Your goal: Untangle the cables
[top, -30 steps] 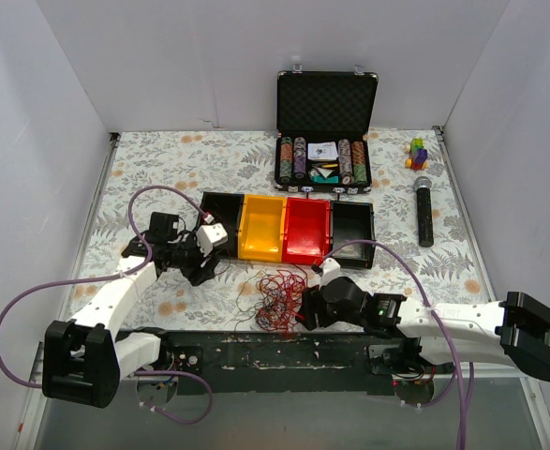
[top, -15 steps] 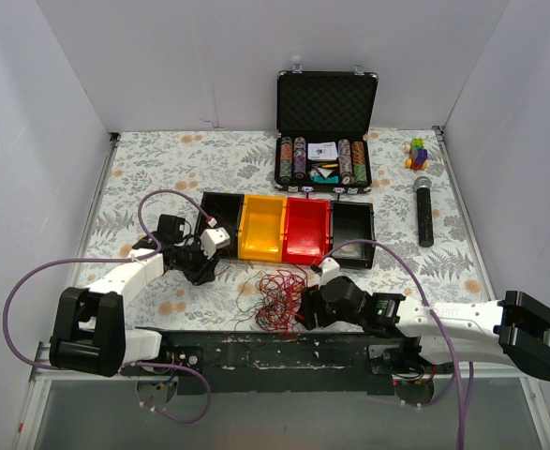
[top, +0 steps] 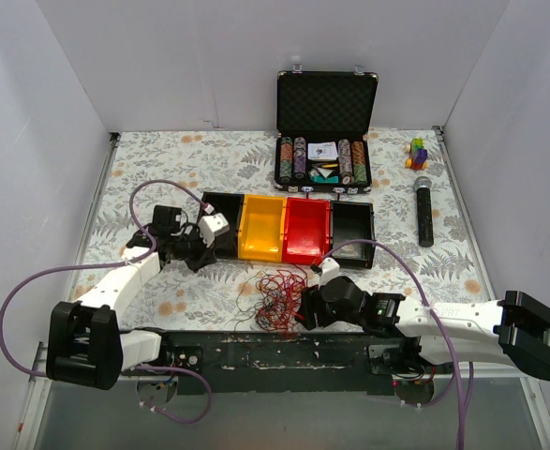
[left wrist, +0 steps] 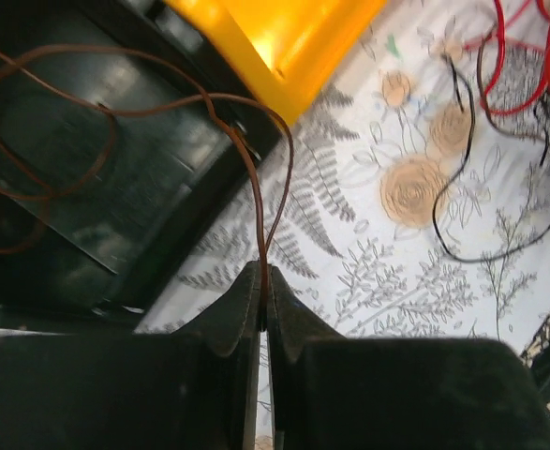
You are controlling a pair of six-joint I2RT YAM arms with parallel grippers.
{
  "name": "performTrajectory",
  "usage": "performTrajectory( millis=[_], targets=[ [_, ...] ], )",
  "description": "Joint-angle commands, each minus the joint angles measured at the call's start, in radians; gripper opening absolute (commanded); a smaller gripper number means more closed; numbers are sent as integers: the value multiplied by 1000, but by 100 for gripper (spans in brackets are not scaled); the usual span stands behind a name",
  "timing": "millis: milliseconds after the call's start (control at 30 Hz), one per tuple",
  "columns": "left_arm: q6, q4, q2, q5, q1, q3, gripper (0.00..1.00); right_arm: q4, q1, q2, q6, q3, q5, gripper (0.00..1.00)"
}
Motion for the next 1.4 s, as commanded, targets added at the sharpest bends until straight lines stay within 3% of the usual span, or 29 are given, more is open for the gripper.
performTrajectory(
  millis=[0,300,667,967,1000,1100,1200,1367],
  targets=[
    [-60,27,-31,34,3,136,0,-95,5,23,-2,-28,-19,68],
    [-17,301,8,-204,2,144,0,-89,5,31,-2,-25,-19,68],
    [86,392,148,-429,-98,98,0,-89,5,38,1,-27,-19,68],
    [43,389,188,-469,-127,85,0,-89,5,52,1,-27,-21,68],
    [34,386,186,-468,-127,85,2,-90,5,52,1,-27,-21,68],
    [17,355,168,-443,-128,93,33,-89,5,52,1,-27,-21,68],
    [6,309,125,-408,-127,117,53,-90,5,52,1,-30,-21,68],
    [-68,193,44,-313,-128,194,69,-89,5,55,3,-30,-21,68]
  ],
)
